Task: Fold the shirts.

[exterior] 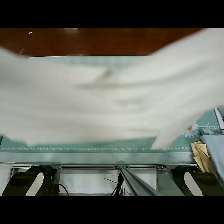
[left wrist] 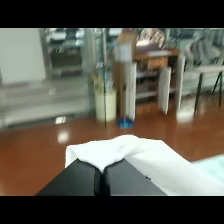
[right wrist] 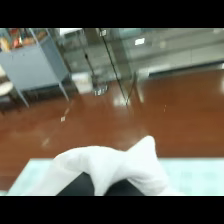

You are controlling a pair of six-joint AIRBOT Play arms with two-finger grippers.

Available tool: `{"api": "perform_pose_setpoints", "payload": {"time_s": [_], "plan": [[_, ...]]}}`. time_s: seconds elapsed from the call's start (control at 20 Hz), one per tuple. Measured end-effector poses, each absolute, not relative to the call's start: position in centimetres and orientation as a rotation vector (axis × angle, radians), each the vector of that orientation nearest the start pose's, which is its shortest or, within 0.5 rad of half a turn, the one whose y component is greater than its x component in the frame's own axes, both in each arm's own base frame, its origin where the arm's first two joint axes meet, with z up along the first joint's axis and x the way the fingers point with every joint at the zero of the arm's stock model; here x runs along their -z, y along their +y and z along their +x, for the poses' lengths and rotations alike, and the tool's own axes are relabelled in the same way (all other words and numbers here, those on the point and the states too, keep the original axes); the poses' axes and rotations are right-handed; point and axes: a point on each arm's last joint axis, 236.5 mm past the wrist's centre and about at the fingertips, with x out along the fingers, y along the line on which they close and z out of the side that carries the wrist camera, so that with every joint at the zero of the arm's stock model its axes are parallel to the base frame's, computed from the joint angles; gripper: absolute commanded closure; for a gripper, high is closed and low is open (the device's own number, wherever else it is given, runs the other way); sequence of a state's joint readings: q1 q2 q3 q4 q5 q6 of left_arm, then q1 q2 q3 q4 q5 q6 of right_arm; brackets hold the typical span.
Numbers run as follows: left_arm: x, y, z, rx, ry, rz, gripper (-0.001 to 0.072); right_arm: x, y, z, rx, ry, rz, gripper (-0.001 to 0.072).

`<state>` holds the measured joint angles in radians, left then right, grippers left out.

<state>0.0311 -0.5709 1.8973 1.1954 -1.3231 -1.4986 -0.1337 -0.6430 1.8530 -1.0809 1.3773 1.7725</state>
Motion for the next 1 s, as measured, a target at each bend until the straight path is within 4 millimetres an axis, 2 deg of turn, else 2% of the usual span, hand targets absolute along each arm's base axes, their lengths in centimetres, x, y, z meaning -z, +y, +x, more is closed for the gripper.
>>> {"api": "perform_pose_setpoints", "payload": {"time_s": [0.15,0.25,0.4,0.55,0.7,0.85,1.0], "plan": [[-44.6,-6.0,13.3,0.243,0.246,-0.041,0.0687,-43.1,8.6,17.1,-0.298,0.385,0.327,0.0682],[-41.7,-4.9,13.0,0.192,0.370,-0.050,0.0687,-40.4,7.8,17.0,-0.256,0.510,0.306,0.0682],[-37.9,-3.6,13.6,0.132,0.522,-0.066,0.0687,-37.4,6.3,18.7,-0.199,0.651,0.273,0.0682],[-32.2,-2.9,15.7,0.102,0.717,-0.077,0.0685,-33.9,5.1,23.0,-0.182,0.811,0.242,0.0682],[-25.9,-2.7,19.2,0.090,0.867,-0.095,0.0685,-29.1,4.0,28.6,-0.189,0.996,0.223,0.0681],[-20.7,-2.5,23.8,0.076,0.924,-0.120,0.0684,-23.1,3.3,34.5,-0.210,1.160,0.223,0.0681],[-16.5,-2.2,29.2,0.061,0.943,-0.143,0.0685,-17.4,2.7,40.1,-0.213,1.236,0.246,0.0681]]}}
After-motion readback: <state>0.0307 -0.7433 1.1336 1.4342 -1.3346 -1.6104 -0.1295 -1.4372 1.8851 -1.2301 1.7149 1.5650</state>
